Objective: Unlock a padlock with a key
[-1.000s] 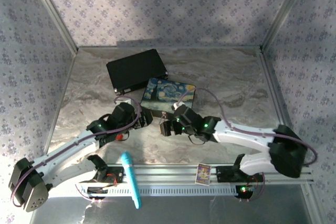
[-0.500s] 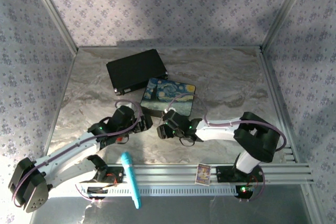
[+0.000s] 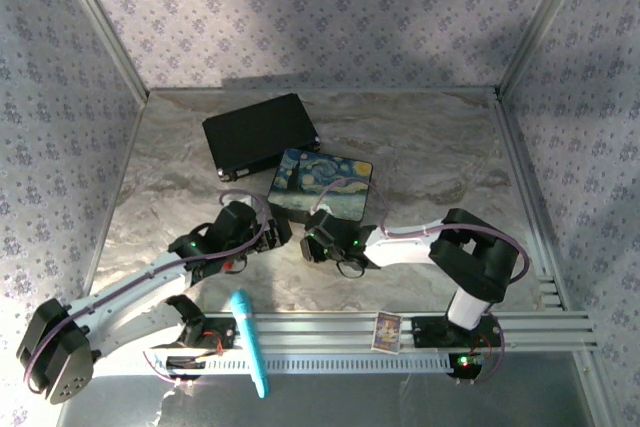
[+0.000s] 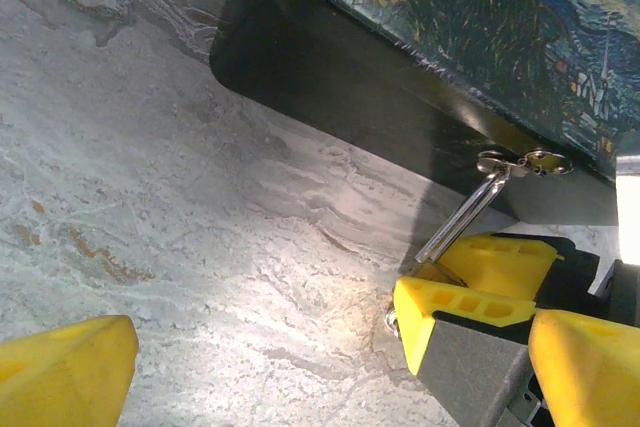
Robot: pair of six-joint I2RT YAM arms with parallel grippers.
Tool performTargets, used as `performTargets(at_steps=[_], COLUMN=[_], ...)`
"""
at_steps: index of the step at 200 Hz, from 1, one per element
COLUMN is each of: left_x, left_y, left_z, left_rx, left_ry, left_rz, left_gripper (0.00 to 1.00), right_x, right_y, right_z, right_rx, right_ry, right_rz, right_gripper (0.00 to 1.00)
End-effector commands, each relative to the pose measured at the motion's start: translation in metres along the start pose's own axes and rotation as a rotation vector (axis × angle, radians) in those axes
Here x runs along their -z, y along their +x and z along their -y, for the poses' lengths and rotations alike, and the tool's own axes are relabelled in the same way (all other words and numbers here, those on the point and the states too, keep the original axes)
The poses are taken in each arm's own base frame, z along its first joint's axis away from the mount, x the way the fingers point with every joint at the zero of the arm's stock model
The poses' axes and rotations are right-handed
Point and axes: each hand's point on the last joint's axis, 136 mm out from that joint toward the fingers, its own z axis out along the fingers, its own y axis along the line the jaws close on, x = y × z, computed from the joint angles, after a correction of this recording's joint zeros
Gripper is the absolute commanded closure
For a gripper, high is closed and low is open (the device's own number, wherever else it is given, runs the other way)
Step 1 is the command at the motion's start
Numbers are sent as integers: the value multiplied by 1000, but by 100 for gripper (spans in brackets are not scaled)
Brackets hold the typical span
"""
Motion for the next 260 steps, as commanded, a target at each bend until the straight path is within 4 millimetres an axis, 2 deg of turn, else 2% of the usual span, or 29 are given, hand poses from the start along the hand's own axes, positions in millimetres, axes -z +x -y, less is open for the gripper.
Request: performTargets(at_steps=[1, 25, 53, 84, 110, 137, 171, 186, 209, 222, 260], left_x=[0, 0, 1, 26, 32, 11, -33, -51, -69, -79, -94], left_y=[-4, -5, -12, -36, -50, -50, -36, -34, -30, -23, -9], left_z=[5, 6, 12, 28, 44, 64, 92, 95, 104, 106, 91], left_rx=[8, 6, -60, -387, -607, -805, -1129, -1232, -1337, -1375, -1453], left_ry=[18, 14, -3, -116, -213, -292, -337, -363, -359, -339, -430], left_rz=[12, 14, 24, 103, 107, 40, -57, -102, -137, -167, -244], left_gripper=[0, 0, 0, 0, 0, 0, 0, 1, 1, 4, 18], right_x=[-1, 3, 9, 20, 27, 33, 38, 40, 43, 44, 52], right_y=[5, 11, 17, 19, 24, 28, 35, 36, 38, 41, 41], right_z=[4, 8, 15, 29, 36, 40, 50, 52, 55, 58, 71], right_rx=[-16, -61, -116, -186, -218, -244, -290, -303, -325, -325, -356], right_ry=[-7, -40, -78, -117, -147, -210, -240, -256, -274, -274, -270], right_rz=[1, 4, 13, 47, 42, 35, 27, 29, 36, 24, 44], right_gripper=[66, 72, 85, 88, 90, 90, 90, 91, 91, 91, 95])
